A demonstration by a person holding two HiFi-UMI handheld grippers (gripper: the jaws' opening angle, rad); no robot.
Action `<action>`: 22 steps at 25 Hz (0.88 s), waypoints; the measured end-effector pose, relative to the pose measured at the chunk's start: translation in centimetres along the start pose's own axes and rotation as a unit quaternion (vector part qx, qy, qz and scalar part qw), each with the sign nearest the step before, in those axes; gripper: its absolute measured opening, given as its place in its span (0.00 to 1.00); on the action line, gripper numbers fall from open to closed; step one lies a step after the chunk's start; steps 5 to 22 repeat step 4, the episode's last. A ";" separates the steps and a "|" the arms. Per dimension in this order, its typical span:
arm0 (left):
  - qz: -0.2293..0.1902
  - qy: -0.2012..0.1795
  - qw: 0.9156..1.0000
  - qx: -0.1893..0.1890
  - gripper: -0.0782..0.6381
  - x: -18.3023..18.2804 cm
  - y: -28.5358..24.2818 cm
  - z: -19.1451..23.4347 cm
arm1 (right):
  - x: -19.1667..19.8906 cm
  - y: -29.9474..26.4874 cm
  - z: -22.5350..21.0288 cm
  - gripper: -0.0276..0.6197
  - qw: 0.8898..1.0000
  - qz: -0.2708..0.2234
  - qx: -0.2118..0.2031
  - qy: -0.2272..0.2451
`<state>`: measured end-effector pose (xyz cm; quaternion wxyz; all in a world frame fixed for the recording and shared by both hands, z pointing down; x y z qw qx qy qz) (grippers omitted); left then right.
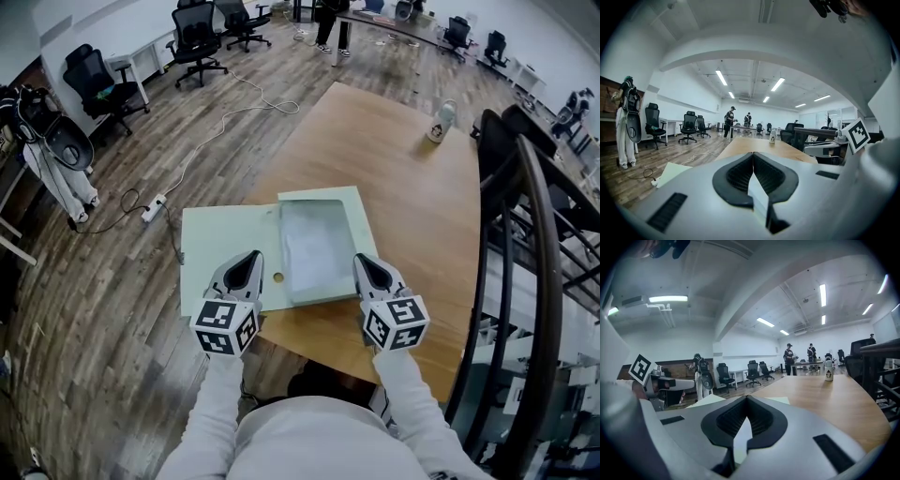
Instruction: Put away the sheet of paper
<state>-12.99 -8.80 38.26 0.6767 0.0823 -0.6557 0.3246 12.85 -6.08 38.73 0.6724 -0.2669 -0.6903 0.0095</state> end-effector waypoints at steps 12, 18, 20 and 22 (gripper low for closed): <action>-0.007 0.002 1.000 0.004 0.14 0.1 0.3 -0.2 | 0.1 0.2 0.2 0.08 1.000 -0.002 -0.001 0.001; -0.007 0.002 1.000 0.004 0.14 0.1 0.3 -0.2 | 0.1 0.2 0.2 0.08 1.000 -0.002 -0.001 0.001; -0.007 0.002 1.000 0.004 0.14 0.1 0.3 -0.2 | 0.1 0.2 0.2 0.08 1.000 -0.002 -0.001 0.001; -0.007 0.002 1.000 0.004 0.14 0.1 0.3 -0.2 | 0.1 0.2 0.2 0.08 1.000 -0.002 -0.001 0.001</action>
Point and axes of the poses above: the fingertips, and each gripper's own axes: y backward along the fingers, z to its left, x out of its underside, the point moved 7 cm from there along y, backward along the fingers, and after that the axes turned 8 degrees about z, right-handed, at the moved point
